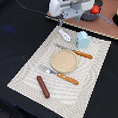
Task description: Interact with the objects in diverse but meaningful ways.
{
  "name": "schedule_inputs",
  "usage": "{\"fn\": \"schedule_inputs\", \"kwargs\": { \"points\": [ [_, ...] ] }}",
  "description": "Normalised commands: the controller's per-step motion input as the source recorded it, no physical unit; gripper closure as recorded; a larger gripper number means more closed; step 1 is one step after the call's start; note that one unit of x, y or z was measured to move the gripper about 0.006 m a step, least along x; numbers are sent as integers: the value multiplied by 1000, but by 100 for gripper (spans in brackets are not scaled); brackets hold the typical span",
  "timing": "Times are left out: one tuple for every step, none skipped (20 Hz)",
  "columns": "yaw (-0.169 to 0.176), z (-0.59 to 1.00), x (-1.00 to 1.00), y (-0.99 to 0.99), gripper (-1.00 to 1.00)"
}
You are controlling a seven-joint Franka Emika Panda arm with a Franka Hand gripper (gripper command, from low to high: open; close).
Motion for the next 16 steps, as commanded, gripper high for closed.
{"fn": "schedule_inputs", "kwargs": {
  "points": [
    [50, -531, -289, -29, -100],
    [50, -523, -300, -34, -100],
    [49, -491, -314, -49, -100],
    [46, -371, -363, -111, -100],
    [40, -263, -420, -154, -100],
    [38, -257, -409, -109, -100],
    [38, -246, -400, -117, -100],
    [38, -257, -420, -117, -100],
    [34, -274, -434, -149, -100],
    [32, -269, -414, -137, -100],
    [30, -274, -434, -149, -100],
    [29, -280, -417, -134, -100],
    [29, -277, -394, -126, -100],
    [29, -271, -389, -114, -100],
    [28, -271, -343, -97, -100],
    [28, -300, -331, -80, -100]
  ]
}}
